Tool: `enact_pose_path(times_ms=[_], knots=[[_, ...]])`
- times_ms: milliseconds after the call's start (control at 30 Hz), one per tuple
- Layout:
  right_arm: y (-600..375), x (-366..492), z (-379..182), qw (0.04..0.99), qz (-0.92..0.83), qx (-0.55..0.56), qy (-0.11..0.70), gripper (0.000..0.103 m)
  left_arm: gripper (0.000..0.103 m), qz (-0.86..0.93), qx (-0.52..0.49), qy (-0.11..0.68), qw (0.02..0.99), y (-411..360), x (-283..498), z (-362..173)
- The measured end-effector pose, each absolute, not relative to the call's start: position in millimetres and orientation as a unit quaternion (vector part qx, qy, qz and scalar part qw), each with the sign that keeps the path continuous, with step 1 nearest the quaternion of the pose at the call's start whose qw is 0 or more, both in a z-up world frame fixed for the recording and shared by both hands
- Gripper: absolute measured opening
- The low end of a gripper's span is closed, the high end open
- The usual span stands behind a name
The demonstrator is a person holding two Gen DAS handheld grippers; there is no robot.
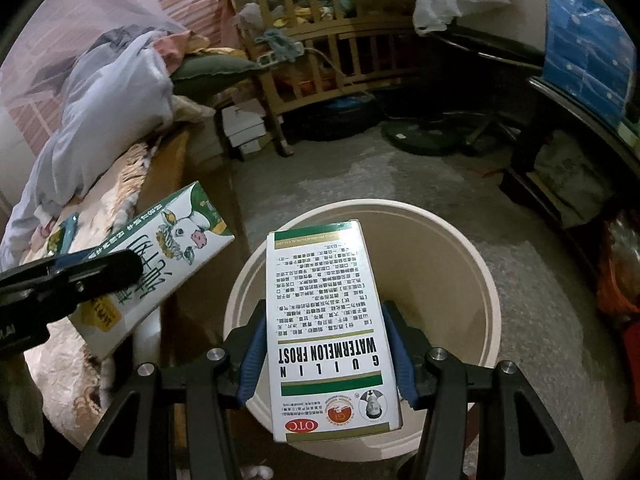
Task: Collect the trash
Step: 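Open both tools to drop the boxes into the bucket, then move both tools back over the bed toward the remaining trash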
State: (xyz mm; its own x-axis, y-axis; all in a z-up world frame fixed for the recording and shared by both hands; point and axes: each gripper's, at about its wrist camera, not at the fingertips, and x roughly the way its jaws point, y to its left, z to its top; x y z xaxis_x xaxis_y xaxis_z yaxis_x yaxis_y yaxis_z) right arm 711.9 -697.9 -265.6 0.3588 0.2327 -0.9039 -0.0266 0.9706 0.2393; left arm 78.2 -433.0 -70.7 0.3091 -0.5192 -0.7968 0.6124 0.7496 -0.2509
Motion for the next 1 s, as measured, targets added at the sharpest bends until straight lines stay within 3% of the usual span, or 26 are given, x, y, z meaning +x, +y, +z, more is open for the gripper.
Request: enact_pose_path(times_ms=[67,133,200,1000], knots=[[-701.8,713.3,-267.8,0.820,0.073,0.099,0.559,0.054,0.043,-0.358,0.046,0.471,0.805,-434.9,78.1,-69.4],[-704.4,714.2,-269.3,0.821,0.063,0.099,0.559,0.063,0.050,-0.360,0.044,0.470,0.805,-432.9,78.5,-68.2],[-705.9,713.5,-270.2,0.821,0.057,0.100,0.560,0.066,0.050,-0.356,0.043,0.471,0.806,-429.4,79.6,-68.4],[-618.7,695.1,-236.0,0.819,0.149,0.078,0.549,0.066,0.050,-0.233,0.080,0.434,0.867,-293.9,86.9,-44.5]])
